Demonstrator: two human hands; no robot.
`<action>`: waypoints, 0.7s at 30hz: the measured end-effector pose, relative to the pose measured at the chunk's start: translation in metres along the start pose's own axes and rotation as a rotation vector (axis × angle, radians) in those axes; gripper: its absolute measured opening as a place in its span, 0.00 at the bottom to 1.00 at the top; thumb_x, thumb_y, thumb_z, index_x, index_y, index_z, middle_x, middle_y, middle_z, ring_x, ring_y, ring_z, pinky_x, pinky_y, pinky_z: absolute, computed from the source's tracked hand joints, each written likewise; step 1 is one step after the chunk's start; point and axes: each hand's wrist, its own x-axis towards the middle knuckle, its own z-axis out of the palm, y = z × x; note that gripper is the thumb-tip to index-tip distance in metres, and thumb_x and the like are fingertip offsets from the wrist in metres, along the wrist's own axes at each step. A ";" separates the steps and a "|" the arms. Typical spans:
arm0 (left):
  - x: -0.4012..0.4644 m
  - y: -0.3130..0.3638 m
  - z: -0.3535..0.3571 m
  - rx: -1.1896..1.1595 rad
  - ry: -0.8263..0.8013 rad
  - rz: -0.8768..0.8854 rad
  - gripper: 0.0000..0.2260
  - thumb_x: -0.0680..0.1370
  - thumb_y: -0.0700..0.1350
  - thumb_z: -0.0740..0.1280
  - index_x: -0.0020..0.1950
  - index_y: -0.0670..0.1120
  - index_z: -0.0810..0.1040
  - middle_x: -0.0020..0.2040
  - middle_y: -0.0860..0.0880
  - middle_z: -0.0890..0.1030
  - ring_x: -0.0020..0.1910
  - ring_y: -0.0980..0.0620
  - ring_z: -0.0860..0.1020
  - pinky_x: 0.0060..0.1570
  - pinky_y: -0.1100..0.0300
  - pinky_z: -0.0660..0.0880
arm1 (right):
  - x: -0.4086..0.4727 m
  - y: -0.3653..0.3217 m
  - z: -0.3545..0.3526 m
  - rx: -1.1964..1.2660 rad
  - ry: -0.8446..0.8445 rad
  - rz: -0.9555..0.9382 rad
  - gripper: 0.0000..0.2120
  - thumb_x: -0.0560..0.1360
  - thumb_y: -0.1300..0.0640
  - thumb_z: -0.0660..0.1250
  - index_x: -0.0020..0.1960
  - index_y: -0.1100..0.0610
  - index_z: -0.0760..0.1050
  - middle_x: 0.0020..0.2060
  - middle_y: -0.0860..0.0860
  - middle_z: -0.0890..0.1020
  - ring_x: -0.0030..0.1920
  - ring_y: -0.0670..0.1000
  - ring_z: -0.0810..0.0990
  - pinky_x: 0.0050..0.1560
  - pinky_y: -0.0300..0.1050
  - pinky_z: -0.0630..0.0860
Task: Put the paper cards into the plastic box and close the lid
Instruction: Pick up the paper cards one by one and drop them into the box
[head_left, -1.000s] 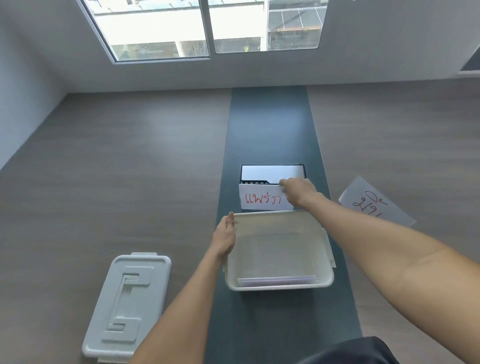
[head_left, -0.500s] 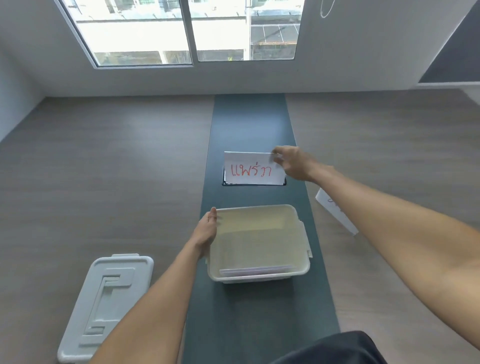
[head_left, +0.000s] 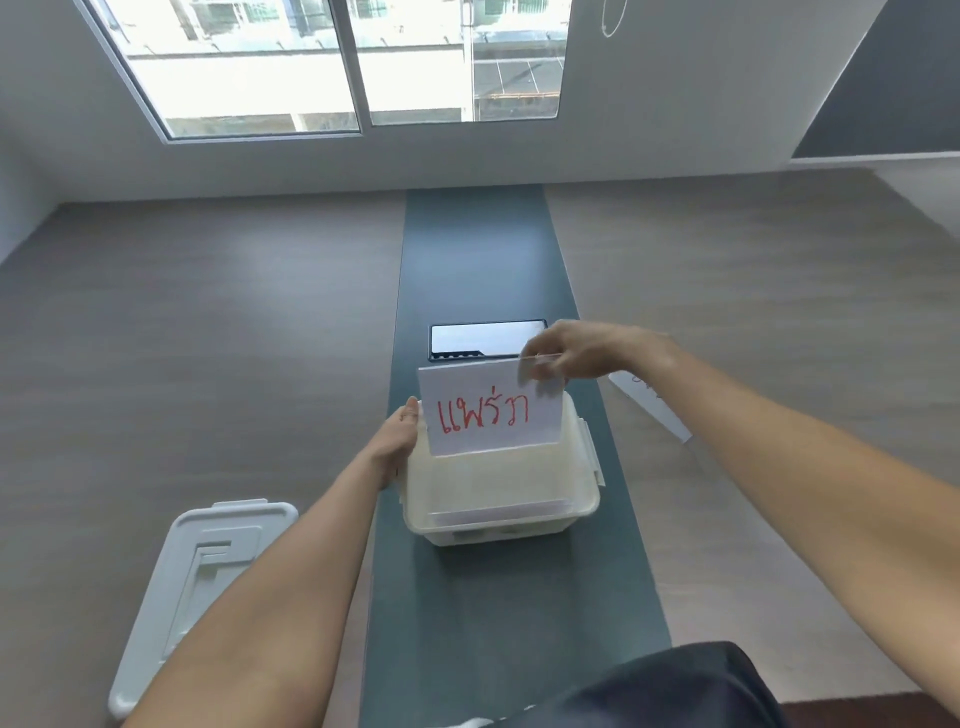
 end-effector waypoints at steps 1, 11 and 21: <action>-0.001 0.000 0.001 -0.010 0.009 -0.008 0.23 0.84 0.61 0.50 0.64 0.49 0.76 0.58 0.45 0.84 0.58 0.45 0.83 0.60 0.43 0.79 | 0.000 0.001 0.008 -0.014 -0.033 0.015 0.10 0.80 0.53 0.64 0.55 0.46 0.83 0.47 0.44 0.87 0.51 0.47 0.86 0.56 0.44 0.80; 0.004 -0.006 0.002 0.010 0.104 -0.013 0.23 0.83 0.62 0.49 0.59 0.47 0.75 0.64 0.43 0.79 0.65 0.43 0.77 0.70 0.43 0.71 | 0.012 0.026 0.091 0.068 -0.348 0.210 0.17 0.79 0.57 0.70 0.68 0.55 0.79 0.63 0.52 0.82 0.60 0.53 0.82 0.55 0.40 0.81; 0.003 -0.004 0.006 0.040 0.144 -0.007 0.21 0.84 0.61 0.50 0.59 0.48 0.74 0.61 0.46 0.79 0.62 0.45 0.77 0.70 0.46 0.70 | 0.018 0.026 0.082 0.349 -0.343 0.192 0.20 0.77 0.47 0.70 0.62 0.60 0.82 0.56 0.56 0.86 0.58 0.53 0.85 0.61 0.46 0.79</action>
